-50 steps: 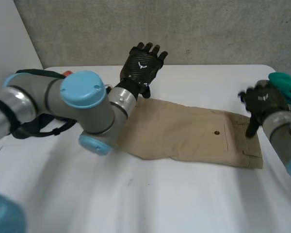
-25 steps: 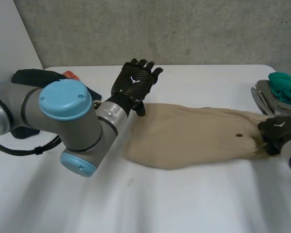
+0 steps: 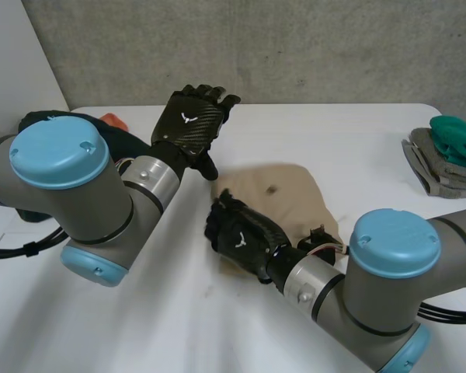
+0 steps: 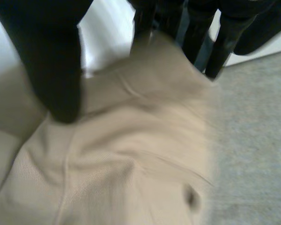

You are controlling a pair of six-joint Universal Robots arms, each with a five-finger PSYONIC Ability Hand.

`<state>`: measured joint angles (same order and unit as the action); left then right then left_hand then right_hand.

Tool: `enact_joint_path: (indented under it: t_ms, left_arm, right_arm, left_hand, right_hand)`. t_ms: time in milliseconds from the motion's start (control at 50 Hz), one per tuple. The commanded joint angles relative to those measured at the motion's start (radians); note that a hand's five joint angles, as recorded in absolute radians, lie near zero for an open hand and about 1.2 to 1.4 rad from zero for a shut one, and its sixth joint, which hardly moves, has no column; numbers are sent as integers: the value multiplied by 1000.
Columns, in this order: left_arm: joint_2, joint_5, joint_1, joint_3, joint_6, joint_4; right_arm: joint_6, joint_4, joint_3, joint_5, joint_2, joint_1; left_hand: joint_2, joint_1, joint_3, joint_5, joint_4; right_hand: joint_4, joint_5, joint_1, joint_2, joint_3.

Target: Fold the laundry.

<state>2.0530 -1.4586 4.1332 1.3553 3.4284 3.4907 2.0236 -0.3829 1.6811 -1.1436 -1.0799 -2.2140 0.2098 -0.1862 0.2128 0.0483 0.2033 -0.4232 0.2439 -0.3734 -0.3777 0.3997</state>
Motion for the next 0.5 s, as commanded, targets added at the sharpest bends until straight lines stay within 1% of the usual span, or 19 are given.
enact_joint_path:
  t_ms: [20, 40, 60, 100, 120, 180, 200, 260, 300, 320, 360, 380, 460, 500]
  left_arm:
    - [-1, 1, 4, -21, -37, 7]
    - [-1, 1, 4, -28, -46, 8]
    - [-1, 0, 4, -36, -58, 8]
    - [1, -2, -1, -65, -99, 1]
    - [1, -2, -4, -74, -115, -1]
    - [1, -6, -17, -108, -182, -22]
    - [2, -9, -24, -119, -201, -35]
    - [24, -28, -56, -165, -242, -125]
    - [54, -40, -71, -197, -255, -180]
    - [105, -58, -91, -237, -258, -246]
    - [148, -83, -111, -272, -258, -307]
    - [195, -115, -137, -312, -258, -373]
    - [303, -180, -175, -392, -256, -499]
    - [337, -193, -177, -410, -256, -532]
  right_arm:
    - [146, 22, -6, -97, -119, 10]
    - [211, 22, -3, -103, -150, 14]
    - [360, 22, 6, -113, -208, 17]
    - [517, 25, 8, -114, -239, 28]
    - [666, 35, 0, -117, -253, 43]
    - [844, 73, -9, -125, -270, 103]
    - [909, 120, -18, -130, -287, 156]
    - [937, 205, -50, -136, -281, 236]
    - [935, 283, -95, -143, -224, 280]
    - [935, 307, -112, -146, -198, 286]
    - [935, 370, -188, -159, -117, 287]
    - [935, 387, -210, -162, -92, 287]
    - [934, 476, -319, -154, 27, 298]
    - [934, 505, -357, -150, 80, 300]
  left_hand:
    - [-35, 12, -38, -48, -29]
    - [-35, 12, -38, -48, -29]
    - [-35, 12, -38, -48, -29]
    - [-35, 12, -38, -48, -29]
    - [-35, 12, -38, -48, -29]
    - [-17, -7, -20, -30, -10]
    - [-2, -21, -5, -15, 4]
    - [4, -27, 1, -9, 10]
    - [4, -27, 1, -9, 10]
    - [4, -27, 1, -9, 10]
    - [4, -27, 1, -9, 10]
    - [-2, -21, -5, -15, 4]
    - [-14, -10, -17, -27, -7]
    - [-17, -7, -20, -30, -10]
  right_hand:
    - [249, -244, 199, 203, -225]
    - [249, -244, 199, 203, -225]
    - [249, -244, 199, 203, -225]
    - [249, -244, 199, 203, -225]
    - [249, -244, 199, 203, -225]
    - [249, -244, 199, 203, -225]
    - [249, -244, 199, 203, -225]
    - [249, -244, 199, 203, -225]
    - [249, -244, 199, 203, -225]
    - [249, -244, 199, 203, -225]
    - [249, -244, 199, 203, -225]
    - [249, -244, 199, 203, -225]
    - [249, -244, 199, 203, -225]
    - [249, -244, 199, 203, -225]
